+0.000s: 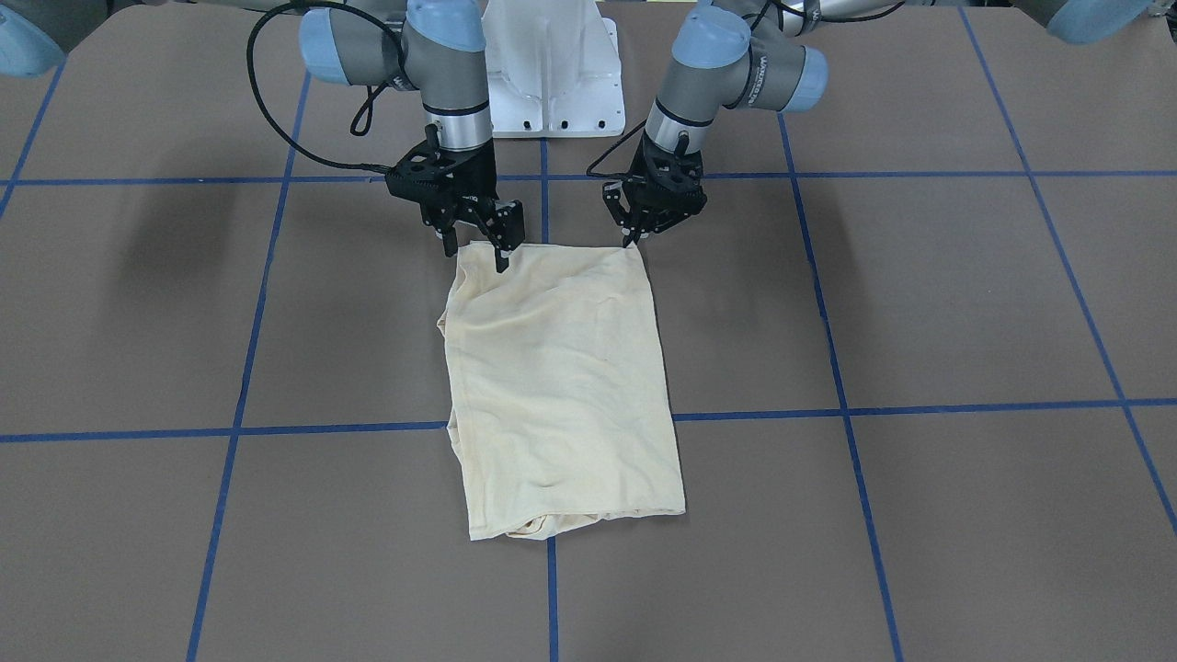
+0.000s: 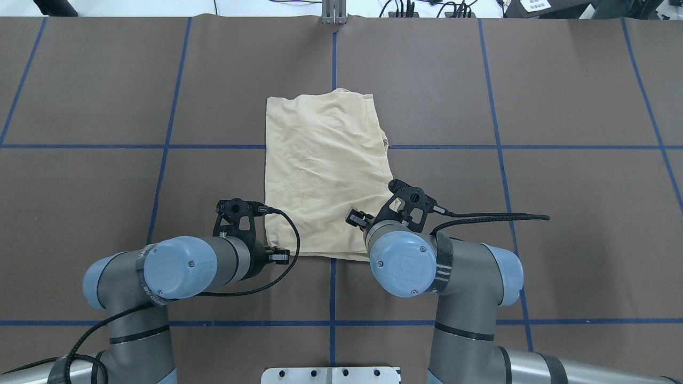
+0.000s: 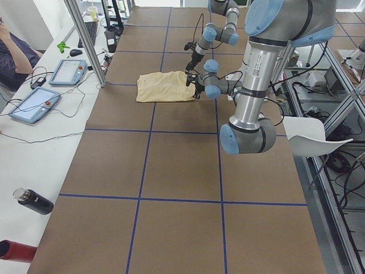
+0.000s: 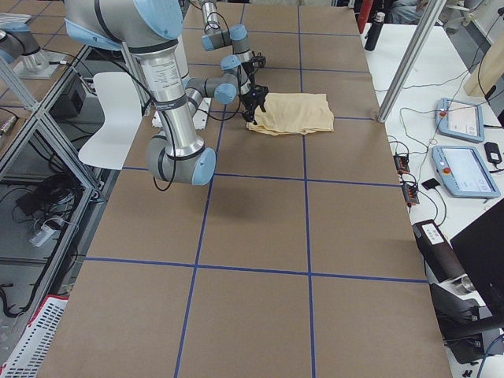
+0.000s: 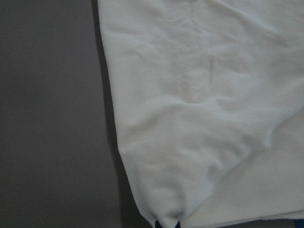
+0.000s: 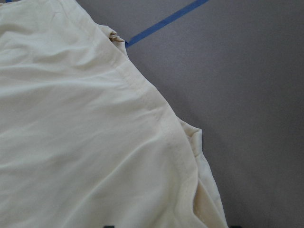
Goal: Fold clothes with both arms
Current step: 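Grasp the near edge with both grippers and lift it slightly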
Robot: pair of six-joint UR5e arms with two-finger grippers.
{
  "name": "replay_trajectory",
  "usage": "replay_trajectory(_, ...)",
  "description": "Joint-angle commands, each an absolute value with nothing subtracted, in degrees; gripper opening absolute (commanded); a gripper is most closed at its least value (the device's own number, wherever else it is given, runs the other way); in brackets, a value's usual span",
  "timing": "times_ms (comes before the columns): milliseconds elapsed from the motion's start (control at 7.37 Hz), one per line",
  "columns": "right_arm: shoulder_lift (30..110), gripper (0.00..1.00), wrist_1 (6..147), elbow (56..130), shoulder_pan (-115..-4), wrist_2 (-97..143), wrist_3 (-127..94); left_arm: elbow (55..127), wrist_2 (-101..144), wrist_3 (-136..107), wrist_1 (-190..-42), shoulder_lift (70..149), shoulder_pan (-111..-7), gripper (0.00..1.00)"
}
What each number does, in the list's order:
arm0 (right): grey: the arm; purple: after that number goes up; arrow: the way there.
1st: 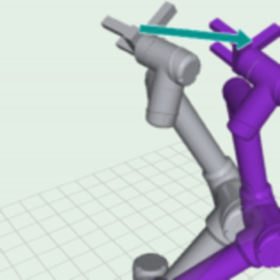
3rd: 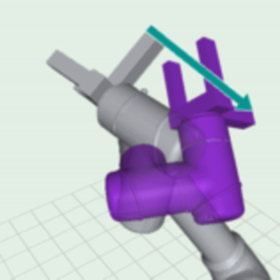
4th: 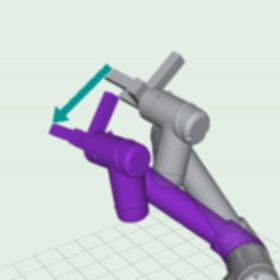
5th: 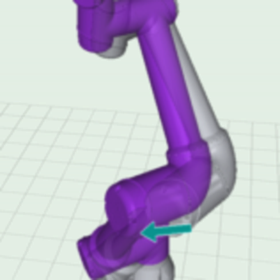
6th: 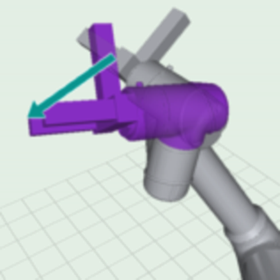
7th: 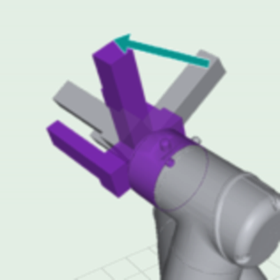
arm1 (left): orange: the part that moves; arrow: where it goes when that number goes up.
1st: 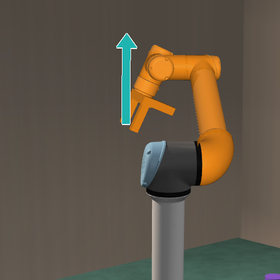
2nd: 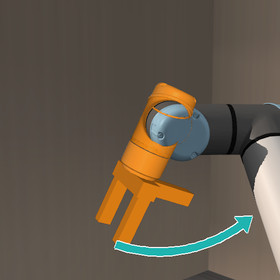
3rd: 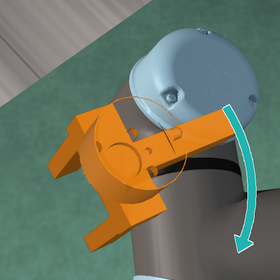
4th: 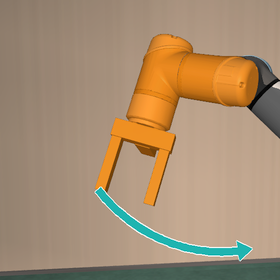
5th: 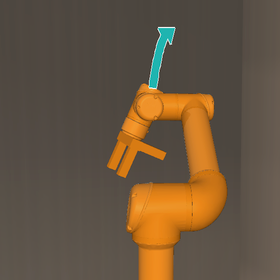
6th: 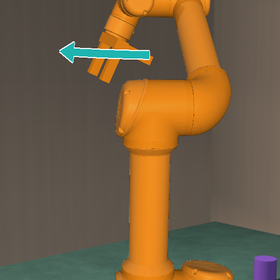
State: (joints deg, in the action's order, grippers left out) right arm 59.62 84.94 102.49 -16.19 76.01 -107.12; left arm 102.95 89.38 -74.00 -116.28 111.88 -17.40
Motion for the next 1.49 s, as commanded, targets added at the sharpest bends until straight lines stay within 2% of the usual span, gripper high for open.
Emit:
replay_trajectory(0, 59.5, 0.87, 84.2, 101.16, -16.87, 73.13, -97.09, 103.09, 89.38, -74.0, -116.19, 111.8, -17.4, 0.0)
replay_trajectory(271, 60.11, 0.88, 84.11, 100.73, -18.01, 72.69, -92.04, 103.18, 89.38, -74.0, -116.19, 111.8, -17.4, 0.0)
replay_trajectory(543, 60.12, 0.99, 78.8, 96.53, -17.93, 70.41, -91.93, 103.36, 89.38, -74.0, -116.28, 111.71, -17.4, 0.0)
replay_trajectory(679, 60.12, 0.98, 75.44, 93.63, -17.93, 70.23, -92.11, 103.36, 89.3, -74.0, -116.28, 111.71, -17.4, 0.0)
replay_trajectory(814, 60.12, 0.82, 74.71, 92.73, -17.93, 69.7, -92.2, 103.36, 89.38, -74.0, -116.28, 111.71, -17.4, 0.0)
replay_trajectory(1086, 60.03, 0.33, 74.79, 92.99, -17.93, 69.52, -92.2, 103.36, 89.38, -74.0, -116.28, 111.71, -17.4, 0.0)
replay_trajectory(1222, 60.2, 0.19, 74.88, 92.9, -17.84, 69.17, -92.2, 103.36, 89.38, -74.0, -116.28, 111.71, -17.4, 0.0)
replay_trajectory(1357, 60.12, 0.0, 74.88, 93.07, -17.75, 68.13, -92.11, 103.36, 89.38, -74.0, -116.19, 111.71, -17.4, 0.0)
